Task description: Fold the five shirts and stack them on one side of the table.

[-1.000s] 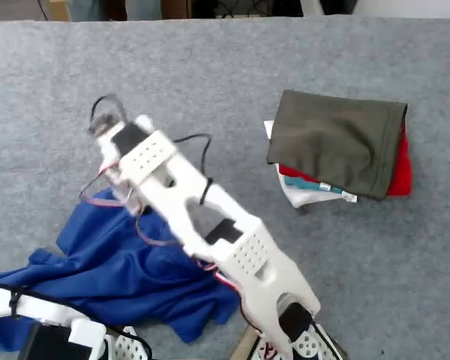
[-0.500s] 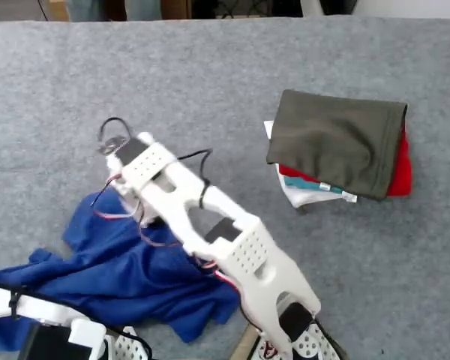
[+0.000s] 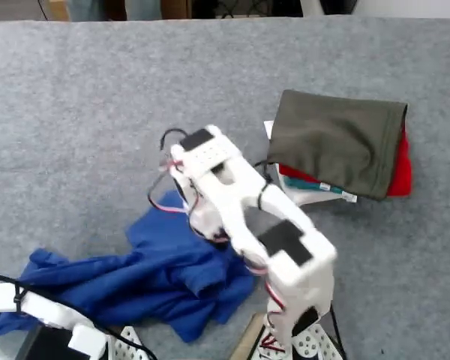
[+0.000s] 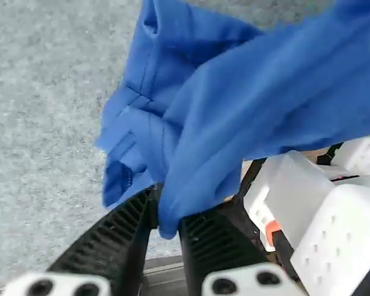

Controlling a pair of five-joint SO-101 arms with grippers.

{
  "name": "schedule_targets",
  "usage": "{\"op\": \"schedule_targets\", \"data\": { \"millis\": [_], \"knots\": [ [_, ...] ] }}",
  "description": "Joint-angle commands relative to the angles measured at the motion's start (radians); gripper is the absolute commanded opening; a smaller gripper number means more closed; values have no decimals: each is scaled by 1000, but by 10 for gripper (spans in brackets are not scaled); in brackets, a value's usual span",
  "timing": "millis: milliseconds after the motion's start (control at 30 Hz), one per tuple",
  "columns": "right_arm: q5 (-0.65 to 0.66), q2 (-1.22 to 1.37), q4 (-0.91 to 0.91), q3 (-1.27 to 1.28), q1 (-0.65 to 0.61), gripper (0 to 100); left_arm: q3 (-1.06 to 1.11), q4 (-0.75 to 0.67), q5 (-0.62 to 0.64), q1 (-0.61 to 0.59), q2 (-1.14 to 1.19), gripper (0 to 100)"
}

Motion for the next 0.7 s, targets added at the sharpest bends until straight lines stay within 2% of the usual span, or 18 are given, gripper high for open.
{"op": "schedule_targets", "data": {
  "millis": [0,67,167,267,333,500,667],
  "knots": [
    [64,-165,-60,116,-92,15,-96,8,8,2,-21,29],
    [58,-203,-97,153,-169,25,-176,11,8,-21,-21,29],
    [14,-203,-126,166,-233,123,-255,14,3,-47,-20,29],
    [3,-183,-118,133,-222,228,-252,14,0,-61,-20,29],
    [5,-173,-81,93,-189,260,-229,14,0,-61,-20,29],
    [5,-168,52,-108,-71,230,-189,14,0,-58,-29,29],
    [-5,-150,37,-289,-40,193,-189,14,2,-54,-29,29]
  ]
}}
